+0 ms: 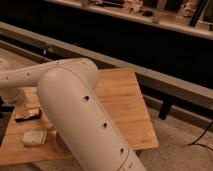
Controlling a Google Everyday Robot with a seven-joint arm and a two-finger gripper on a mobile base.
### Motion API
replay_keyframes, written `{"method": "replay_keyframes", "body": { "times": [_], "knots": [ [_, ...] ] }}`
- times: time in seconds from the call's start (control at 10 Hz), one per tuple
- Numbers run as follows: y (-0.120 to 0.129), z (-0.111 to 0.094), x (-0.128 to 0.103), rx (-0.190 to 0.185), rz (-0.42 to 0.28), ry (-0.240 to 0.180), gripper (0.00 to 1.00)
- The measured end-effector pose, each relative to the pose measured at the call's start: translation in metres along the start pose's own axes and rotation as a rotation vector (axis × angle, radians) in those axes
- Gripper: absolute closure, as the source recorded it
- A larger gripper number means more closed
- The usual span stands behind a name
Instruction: Place the eraser on the white sponge
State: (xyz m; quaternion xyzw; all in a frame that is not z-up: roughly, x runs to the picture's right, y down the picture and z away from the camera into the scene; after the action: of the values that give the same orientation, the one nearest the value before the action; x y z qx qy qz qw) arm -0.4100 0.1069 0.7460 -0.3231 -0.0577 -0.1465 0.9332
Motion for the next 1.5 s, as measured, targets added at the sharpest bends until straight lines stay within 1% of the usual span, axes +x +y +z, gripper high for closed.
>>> {"method": "replay_keyframes", "body": {
  "times": [0.2,0.4,0.9,1.2,1.5],
  "knots": [
    [-0.005,0.009,0.003,0.002,0.018,0.008,0.35],
    [-0.007,0.018,0.002,-0.004,0.020,0.002,0.35],
    [-0.005,0.036,-0.007,-0.021,-0.020,0.002,0.35],
    [-0.006,0.041,-0.017,-0.017,-0.056,-0.014,0.35],
    [-0.006,0.045,-0.022,-0.018,-0.070,-0.021,0.35]
  ]
}}
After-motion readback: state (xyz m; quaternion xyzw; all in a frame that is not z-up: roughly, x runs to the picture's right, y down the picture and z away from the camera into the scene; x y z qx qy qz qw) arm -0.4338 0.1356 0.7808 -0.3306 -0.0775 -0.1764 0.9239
